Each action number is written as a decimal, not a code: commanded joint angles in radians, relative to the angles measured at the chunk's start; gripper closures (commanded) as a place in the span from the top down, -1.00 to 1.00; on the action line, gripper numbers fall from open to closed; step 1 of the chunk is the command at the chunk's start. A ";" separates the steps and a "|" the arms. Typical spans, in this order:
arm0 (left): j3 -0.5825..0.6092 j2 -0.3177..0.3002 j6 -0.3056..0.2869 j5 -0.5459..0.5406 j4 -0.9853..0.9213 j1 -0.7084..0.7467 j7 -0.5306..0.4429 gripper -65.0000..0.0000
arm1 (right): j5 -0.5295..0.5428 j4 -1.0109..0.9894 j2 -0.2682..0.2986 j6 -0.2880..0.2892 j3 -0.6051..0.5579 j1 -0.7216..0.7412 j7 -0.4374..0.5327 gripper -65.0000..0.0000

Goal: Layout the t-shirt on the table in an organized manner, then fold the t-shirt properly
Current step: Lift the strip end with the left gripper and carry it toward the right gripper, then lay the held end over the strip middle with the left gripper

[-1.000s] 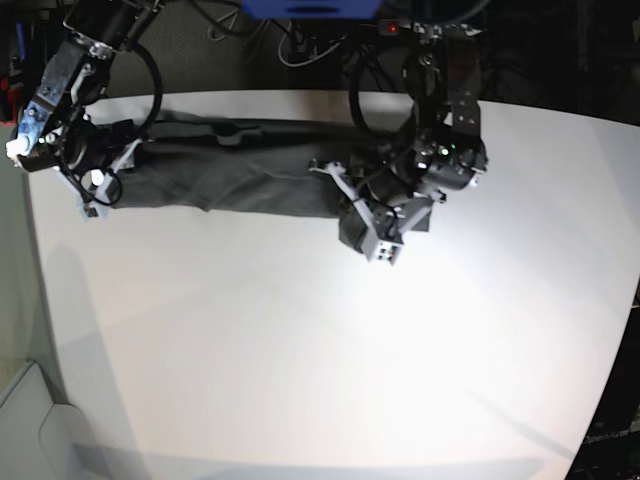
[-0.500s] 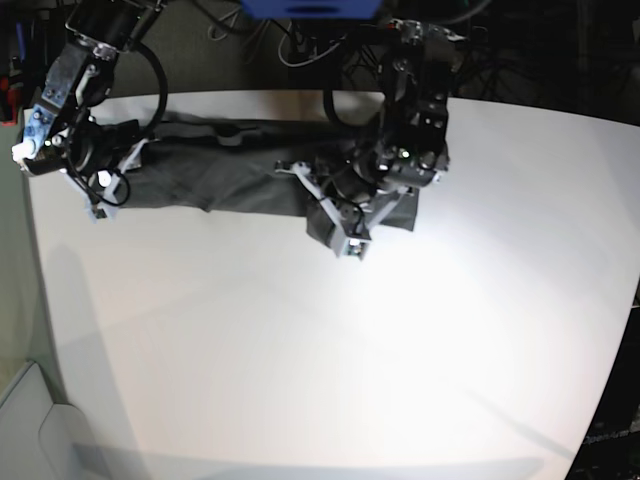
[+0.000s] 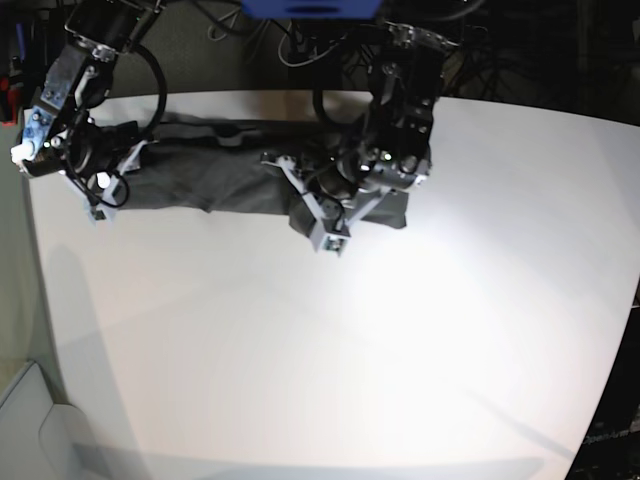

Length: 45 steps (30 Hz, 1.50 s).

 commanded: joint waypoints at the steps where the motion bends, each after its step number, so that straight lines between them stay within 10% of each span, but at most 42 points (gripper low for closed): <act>1: 0.003 0.010 0.002 -0.009 0.017 -0.024 -0.014 -1.00 | 0.010 0.013 0.011 0.000 0.002 0.010 0.006 -0.08; 16: 0.043 0.010 -0.007 -0.067 0.035 -0.045 -0.014 0.33 | 0.010 0.013 0.007 0.000 0.002 0.012 0.006 -0.08; 29: 0.031 -0.056 0.002 -0.282 0.110 -0.076 -0.015 0.37 | 0.010 -0.029 0.005 0.000 0.003 0.020 0.006 -0.08; 36: -0.216 -0.091 -0.006 -0.288 0.126 -0.030 -0.006 0.37 | 0.012 -0.076 0.007 0.000 0.003 0.030 0.006 -0.08; 45: -0.303 -0.252 -0.004 -0.431 0.150 0.021 -0.012 0.38 | 0.012 -0.070 0.007 0.000 0.003 0.035 0.006 -0.07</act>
